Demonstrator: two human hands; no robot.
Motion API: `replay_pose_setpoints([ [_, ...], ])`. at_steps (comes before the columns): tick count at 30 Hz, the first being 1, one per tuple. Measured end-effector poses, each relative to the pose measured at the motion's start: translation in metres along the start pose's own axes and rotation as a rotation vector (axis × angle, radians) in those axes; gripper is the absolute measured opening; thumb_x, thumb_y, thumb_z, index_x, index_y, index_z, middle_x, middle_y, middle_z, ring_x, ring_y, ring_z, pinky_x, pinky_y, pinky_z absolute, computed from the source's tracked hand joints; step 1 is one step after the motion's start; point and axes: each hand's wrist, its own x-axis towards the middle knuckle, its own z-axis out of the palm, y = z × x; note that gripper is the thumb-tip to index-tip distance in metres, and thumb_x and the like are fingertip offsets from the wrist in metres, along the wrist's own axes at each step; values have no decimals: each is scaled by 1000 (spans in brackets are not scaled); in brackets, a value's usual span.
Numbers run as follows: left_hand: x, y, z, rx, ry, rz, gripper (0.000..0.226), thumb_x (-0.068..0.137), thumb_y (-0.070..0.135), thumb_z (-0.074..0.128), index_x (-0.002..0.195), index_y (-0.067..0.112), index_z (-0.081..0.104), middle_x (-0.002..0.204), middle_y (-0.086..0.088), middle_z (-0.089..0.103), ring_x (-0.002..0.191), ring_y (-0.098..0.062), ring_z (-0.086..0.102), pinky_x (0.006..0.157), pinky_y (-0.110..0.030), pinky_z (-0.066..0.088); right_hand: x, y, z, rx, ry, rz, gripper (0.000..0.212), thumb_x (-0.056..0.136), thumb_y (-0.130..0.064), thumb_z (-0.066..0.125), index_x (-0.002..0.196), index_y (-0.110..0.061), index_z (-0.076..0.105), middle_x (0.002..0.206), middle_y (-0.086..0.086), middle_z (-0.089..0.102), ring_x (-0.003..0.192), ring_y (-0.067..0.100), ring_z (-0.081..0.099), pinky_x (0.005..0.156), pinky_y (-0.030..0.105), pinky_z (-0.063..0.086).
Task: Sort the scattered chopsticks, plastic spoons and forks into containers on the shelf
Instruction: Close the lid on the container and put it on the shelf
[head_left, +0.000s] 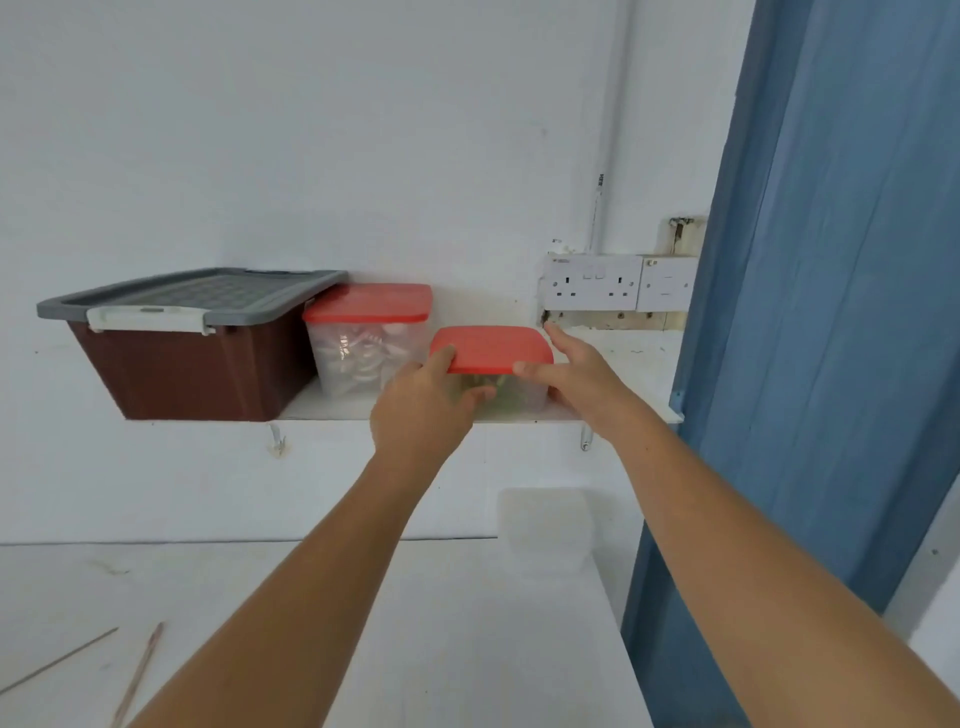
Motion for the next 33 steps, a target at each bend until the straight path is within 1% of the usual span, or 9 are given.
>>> replay_pose_setpoints([
  [6, 31, 1, 3, 353, 65, 143, 23, 96, 36, 64, 113, 21, 61, 108, -12, 60, 88, -39, 65, 66, -39, 42, 18, 13, 10, -366, 225, -213, 56, 90, -25, 78, 143, -27, 60, 145, -4, 59, 106, 6, 59, 87, 5, 37],
  [13, 59, 23, 5, 742, -114, 148, 41, 90, 0, 53, 129, 7, 60, 117, -17, 65, 108, -43, 66, 75, -46, 52, 52, 7, 25, -610, 261, -202, 43, 91, -16, 62, 133, -19, 67, 109, 6, 70, 98, 23, 65, 93, 34, 55],
  [16, 57, 29, 7, 786, -166, 150, 42, 93, 4, 55, 134, 2, 56, 124, -20, 62, 113, -42, 63, 73, -44, 44, 48, 10, 26, -621, 255, -217, 40, 95, -15, 59, 133, -21, 67, 102, 2, 66, 91, 19, 62, 85, 30, 54],
  [21, 13, 37, -6, 518, -117, 148, 80, 90, 7, 56, 161, 13, 20, 110, -15, 55, 93, -39, 60, 74, -47, 52, 18, 10, 28, -577, 356, -257, 64, 96, -9, 57, 157, -18, 39, 120, -1, 58, 105, 11, 55, 89, 20, 46],
  [24, -81, 10, 4, 120, -39, 415, 50, 95, 23, 53, 144, 23, 47, 104, -3, 59, 88, -33, 62, 71, -43, 51, -55, 39, 26, -499, 582, -565, 53, 88, -1, 58, 140, -8, 57, 110, 5, 60, 96, 12, 53, 83, 20, 43],
  [26, -160, -24, 17, -107, -260, 535, 39, 96, 41, 57, 132, 26, 59, 107, 5, 56, 97, -23, 61, 79, -45, 55, -124, 89, 27, -476, 643, -654, 35, 82, 6, 57, 115, -2, 66, 98, 7, 60, 85, 12, 53, 76, 20, 41],
  [28, -224, -57, 36, -99, -673, 437, 68, 89, 69, 60, 145, 31, 48, 132, 5, 47, 124, -19, 50, 99, -46, 51, -192, 152, 26, -489, 617, -442, 23, 84, 8, 59, 102, -5, 67, 93, 2, 61, 78, 6, 51, 68, 19, 41],
  [30, -274, -83, 56, 69, -1053, 337, 113, 72, 88, 63, 161, 37, 13, 164, 4, 16, 151, -24, 20, 118, -49, 36, -249, 217, 24, -557, 467, 19, 25, 86, 4, 60, 96, -17, 69, 94, -3, 66, 85, 7, 60, 69, 20, 45],
  [33, -320, -102, 81, 156, -1272, 321, 144, 60, 91, 70, 159, 41, -21, 171, 1, -21, 158, -31, -13, 124, -56, 23, -320, 283, 25, -689, 91, 594, 31, 89, -5, 60, 111, -20, 76, 114, 0, 73, 109, 20, 66, 91, 26, 49],
])
